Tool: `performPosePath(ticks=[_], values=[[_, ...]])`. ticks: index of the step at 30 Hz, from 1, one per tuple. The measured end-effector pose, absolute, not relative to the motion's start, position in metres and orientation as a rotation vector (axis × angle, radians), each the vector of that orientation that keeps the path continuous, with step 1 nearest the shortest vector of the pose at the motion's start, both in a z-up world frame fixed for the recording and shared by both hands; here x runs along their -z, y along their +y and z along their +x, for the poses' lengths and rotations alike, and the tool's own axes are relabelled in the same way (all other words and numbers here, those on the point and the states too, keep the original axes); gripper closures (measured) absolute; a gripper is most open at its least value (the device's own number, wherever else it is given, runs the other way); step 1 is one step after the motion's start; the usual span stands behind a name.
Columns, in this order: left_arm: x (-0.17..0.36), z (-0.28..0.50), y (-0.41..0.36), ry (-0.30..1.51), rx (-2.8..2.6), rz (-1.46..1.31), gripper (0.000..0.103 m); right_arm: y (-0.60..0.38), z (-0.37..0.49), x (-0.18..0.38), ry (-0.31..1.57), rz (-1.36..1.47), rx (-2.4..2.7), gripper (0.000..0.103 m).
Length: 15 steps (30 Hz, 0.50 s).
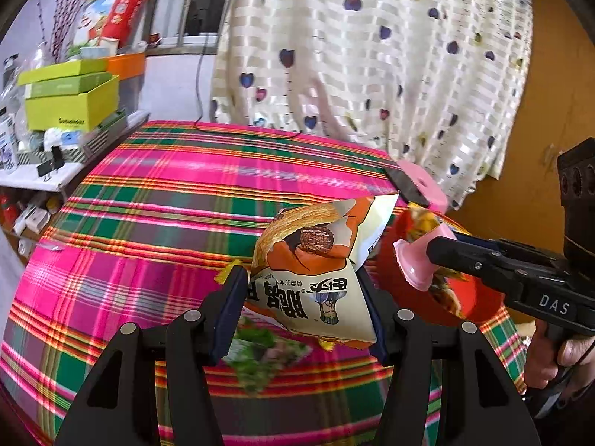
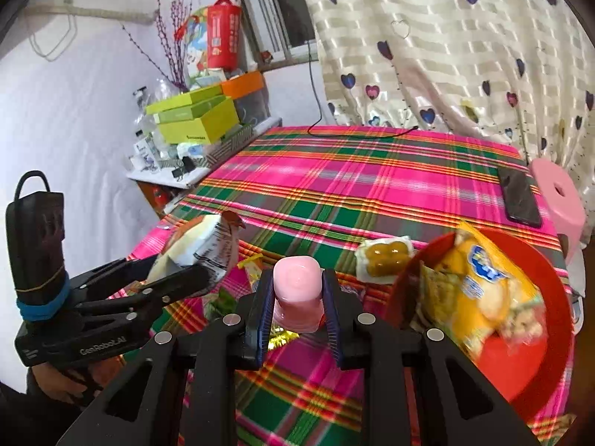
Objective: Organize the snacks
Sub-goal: 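Carry the bread packet and pink cup over the red basket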
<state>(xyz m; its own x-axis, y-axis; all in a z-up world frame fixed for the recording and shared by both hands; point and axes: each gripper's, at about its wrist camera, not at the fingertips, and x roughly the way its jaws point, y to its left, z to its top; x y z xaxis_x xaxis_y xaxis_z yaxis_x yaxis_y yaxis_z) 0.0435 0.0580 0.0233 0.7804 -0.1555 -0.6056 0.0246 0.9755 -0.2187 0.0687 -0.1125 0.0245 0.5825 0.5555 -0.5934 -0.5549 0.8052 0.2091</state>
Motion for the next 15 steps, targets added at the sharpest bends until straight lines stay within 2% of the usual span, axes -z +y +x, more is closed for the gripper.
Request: performPosePath(ticks=[15], values=[[-0.035, 0.035, 0.015, 0.664, 0.178, -0.164, 0.046, -0.172, 0.038, -0.030, 0.656, 0.054, -0.565, 0.080]])
